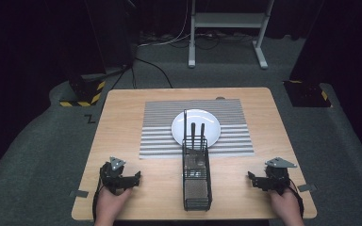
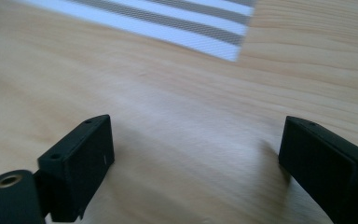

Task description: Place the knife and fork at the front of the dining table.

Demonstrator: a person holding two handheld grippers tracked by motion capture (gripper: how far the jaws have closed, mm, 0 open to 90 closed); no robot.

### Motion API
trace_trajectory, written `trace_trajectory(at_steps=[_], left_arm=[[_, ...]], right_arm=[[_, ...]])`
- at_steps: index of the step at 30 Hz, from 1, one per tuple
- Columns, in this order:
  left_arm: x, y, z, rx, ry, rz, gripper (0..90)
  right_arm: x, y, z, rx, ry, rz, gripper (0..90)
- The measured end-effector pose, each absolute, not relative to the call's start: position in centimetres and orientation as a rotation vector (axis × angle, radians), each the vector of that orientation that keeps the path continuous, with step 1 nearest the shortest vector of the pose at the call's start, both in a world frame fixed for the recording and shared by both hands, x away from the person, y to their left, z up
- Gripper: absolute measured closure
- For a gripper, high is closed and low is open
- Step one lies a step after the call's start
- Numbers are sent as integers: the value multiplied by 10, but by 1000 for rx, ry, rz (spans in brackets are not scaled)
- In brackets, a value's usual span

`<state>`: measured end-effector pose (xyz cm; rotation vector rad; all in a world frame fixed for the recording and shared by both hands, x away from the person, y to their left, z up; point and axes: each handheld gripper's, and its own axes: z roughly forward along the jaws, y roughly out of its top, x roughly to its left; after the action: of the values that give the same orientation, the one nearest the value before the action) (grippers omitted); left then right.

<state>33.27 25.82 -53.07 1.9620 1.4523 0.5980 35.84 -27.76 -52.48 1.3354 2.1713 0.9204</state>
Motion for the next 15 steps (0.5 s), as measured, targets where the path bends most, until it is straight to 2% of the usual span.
trace_trajectory(at_steps=[15], left_arm=[[332,258,-531,1964,1452,599,3]], right_arm=[[359,-279,-525,1355,2161,921,95]])
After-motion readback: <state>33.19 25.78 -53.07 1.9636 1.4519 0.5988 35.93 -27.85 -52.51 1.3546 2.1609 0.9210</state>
